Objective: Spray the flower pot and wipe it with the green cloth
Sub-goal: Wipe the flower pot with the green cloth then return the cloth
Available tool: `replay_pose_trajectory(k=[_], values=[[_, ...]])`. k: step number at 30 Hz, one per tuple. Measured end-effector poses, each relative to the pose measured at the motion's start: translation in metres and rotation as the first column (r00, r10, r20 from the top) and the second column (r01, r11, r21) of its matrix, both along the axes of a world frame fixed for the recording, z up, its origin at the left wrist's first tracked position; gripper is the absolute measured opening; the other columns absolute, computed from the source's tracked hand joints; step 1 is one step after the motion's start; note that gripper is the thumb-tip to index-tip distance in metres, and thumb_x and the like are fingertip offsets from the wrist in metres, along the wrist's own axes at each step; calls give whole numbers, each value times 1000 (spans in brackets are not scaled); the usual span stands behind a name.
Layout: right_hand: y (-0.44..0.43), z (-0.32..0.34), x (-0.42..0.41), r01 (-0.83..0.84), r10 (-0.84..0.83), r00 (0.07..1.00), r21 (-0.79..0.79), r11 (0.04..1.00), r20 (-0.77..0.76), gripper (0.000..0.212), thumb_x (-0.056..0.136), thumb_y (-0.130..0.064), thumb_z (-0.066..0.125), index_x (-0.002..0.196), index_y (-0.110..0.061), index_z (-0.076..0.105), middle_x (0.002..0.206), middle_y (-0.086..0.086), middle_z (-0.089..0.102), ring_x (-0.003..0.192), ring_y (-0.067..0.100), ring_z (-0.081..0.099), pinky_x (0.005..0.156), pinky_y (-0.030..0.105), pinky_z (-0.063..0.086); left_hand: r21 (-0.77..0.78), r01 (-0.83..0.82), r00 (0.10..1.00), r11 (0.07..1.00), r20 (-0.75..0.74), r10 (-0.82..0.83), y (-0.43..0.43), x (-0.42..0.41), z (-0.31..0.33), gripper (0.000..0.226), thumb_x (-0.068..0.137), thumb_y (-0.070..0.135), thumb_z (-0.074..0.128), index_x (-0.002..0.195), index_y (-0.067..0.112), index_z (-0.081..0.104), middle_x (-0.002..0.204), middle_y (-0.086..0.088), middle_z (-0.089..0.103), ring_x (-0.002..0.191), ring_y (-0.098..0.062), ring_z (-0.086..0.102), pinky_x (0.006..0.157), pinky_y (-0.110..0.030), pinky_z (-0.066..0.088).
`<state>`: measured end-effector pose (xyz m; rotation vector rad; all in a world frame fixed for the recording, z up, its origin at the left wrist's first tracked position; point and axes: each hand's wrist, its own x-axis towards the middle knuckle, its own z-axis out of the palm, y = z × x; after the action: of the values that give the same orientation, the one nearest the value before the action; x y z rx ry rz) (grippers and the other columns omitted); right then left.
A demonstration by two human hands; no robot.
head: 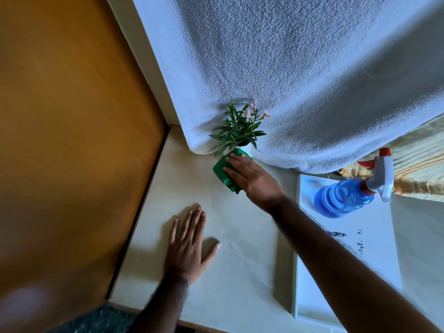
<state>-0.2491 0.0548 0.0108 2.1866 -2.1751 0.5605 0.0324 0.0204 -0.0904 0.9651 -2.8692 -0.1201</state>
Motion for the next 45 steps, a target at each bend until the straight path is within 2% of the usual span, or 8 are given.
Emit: replay_pose_trajectory(k=[9, 16, 23, 31, 33, 35, 39, 45], values=[[16, -21, 9, 164, -232, 937, 258, 952, 261, 67, 79, 26, 51, 142, 3, 60, 151, 23, 54, 142, 42, 49, 118, 49, 41, 11, 6, 1000, 1000, -23, -6, -1, 1, -2, 91, 96, 70, 47, 163, 12, 30, 173, -6, 30, 160, -23, 29, 126, -58, 35], [43, 20, 15, 193, -214, 954, 118, 974, 208, 63, 85, -7, 28, 134, 7, 65, 141, 26, 63, 132, 46, 58, 113, 51, 44, 24, 13, 1000, 1000, -5, -13, -2, 0, 1, 92, 95, 70, 47, 163, 10, 30, 173, -8, 31, 159, -26, 30, 126, -58, 35], [157, 17, 25, 418, -408, 887, 1, 908, 217, 70, 72, 36, 57, 135, 8, 63, 144, 25, 59, 136, 43, 55, 117, 51, 40, 66, 23, 999, 998, -37, -21, -2, 1, 2, 88, 94, 65, 50, 160, 9, 37, 171, -10, 35, 156, -26, 37, 123, -59, 38], [277, -37, 26, 669, -678, 733, 124, 733, 50, 84, 63, 39, 65, 140, 8, 58, 151, 25, 52, 140, 46, 49, 126, 37, 29, 73, 21, 999, 997, -41, -18, -2, 0, 4, 87, 96, 67, 45, 162, 11, 34, 172, -8, 32, 158, -24, 33, 126, -58, 32], [286, -45, 25, 650, -667, 745, 199, 733, 23, 84, 66, 32, 72, 144, 7, 54, 156, 20, 43, 140, 46, 49, 116, 52, 42, 60, 24, 999, 998, -39, -21, -2, -1, 6, 86, 97, 67, 44, 162, 10, 34, 172, -9, 33, 158, -24, 34, 126, -58, 33], [293, -53, 28, 611, -623, 782, 243, 754, -32, 78, 79, 5, 82, 149, 5, 49, 161, 19, 35, 146, 42, 43, 117, 52, 41, 49, 24, 999, 999, -29, -22, -1, -2, 6, 86, 97, 66, 43, 161, 9, 35, 171, -10, 34, 157, -26, 35, 125, -58, 35], [294, -61, 39, 583, -577, 808, 300, 755, -120, 84, 102, -57, 41, 158, 5, 32, 168, 23, 25, 158, 35, 22, 126, 50, 26, 25, 30, 999, 999, -26, -29, 1, -2, 8, 86, 96, 65, 47, 159, 7, 39, 169, -12, 39, 155, -27, 39, 122, -59, 39], [291, -44, 45, 568, -560, 819, 327, 755, -129, 101, 100, -77, 26, 159, 6, 28, 169, 24, 21, 158, 35, 19, 124, 55, 31, 101, 30, 995, 994, 96, -40, 5, -5, 25, 89, 100, 71, 28, 156, 4, 44, 165, -15, 43, 151, -32, 45, 120, -62, 43]])
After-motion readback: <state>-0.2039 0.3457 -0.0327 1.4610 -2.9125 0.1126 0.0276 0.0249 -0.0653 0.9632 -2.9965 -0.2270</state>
